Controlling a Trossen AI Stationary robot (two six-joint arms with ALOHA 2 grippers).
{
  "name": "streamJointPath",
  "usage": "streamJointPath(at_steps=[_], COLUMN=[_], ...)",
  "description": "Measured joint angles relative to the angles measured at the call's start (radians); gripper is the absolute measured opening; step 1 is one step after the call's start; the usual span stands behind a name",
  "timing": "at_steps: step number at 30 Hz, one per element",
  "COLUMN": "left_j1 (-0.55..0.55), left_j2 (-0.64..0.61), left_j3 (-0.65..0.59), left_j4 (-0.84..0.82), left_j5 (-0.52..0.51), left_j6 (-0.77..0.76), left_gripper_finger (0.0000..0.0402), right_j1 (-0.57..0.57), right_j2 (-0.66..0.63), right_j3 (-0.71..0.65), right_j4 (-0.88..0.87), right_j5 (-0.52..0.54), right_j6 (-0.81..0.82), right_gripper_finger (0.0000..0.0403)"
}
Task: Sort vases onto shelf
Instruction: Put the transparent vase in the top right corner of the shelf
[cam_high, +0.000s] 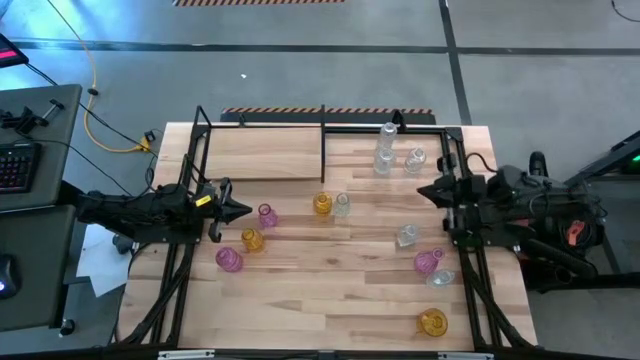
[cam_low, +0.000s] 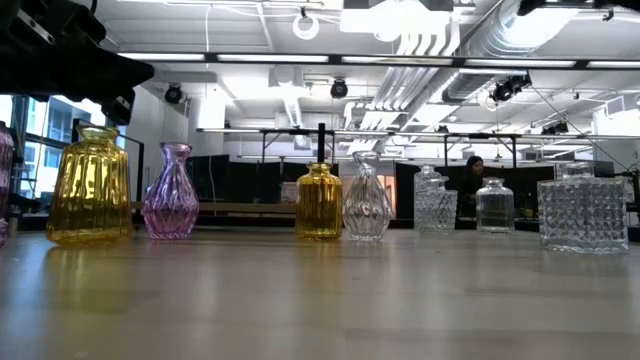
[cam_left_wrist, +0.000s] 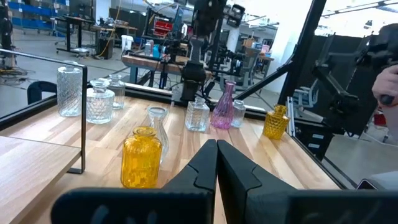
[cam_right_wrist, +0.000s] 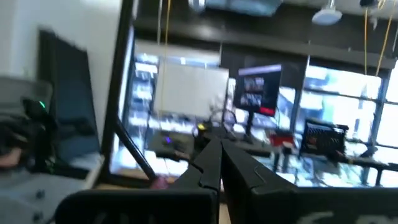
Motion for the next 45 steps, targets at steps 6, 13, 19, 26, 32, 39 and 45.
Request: streamJointPath(at_steps=[6,13,19,26,32,39,45], left_j1=[0.000,0.000,0.000,0.000,0.000,0.000,0.000], left_j2=[0.000,0.000,0.000,0.000,0.000,0.000,0.000], left_j3=[0.000,0.000,0.000,0.000,0.000,0.000,0.000], left_j4=[0.000,0.000,0.000,0.000,0.000,-0.001,0.000], left_j5=[0.000,0.000,0.003,-0.008,-0.008,-0.008,-0.017], left_j6=[-0.001,0.050,0.171,0.146,0.050,0.035,0.066], left_gripper_finger=[0.0003,0.0003,0.0003,0.0003,0.0003,0.0003,0.0003], right_j1=[-0.010,-0.088,-0.138,-0.219,-0.254,-0.260,-0.260], right_j2=[0.319,0.639,0.831,0.976,1.044,1.056,1.055], right_j3=[0.325,0.668,0.866,0.956,0.956,0.956,0.956], right_j4=[-0.247,-0.601,-0.756,-0.790,-0.863,-0.928,-0.931], right_j5=[0.182,0.416,0.502,0.486,0.438,0.435,0.419], right_j6=[-0.103,-0.106,-0.158,-0.221,-0.250,-0.097,0.003], right_gripper_finger=[0.0000,0.0000,0.0000,0.0000,0.0000,0.0000,0.0000])
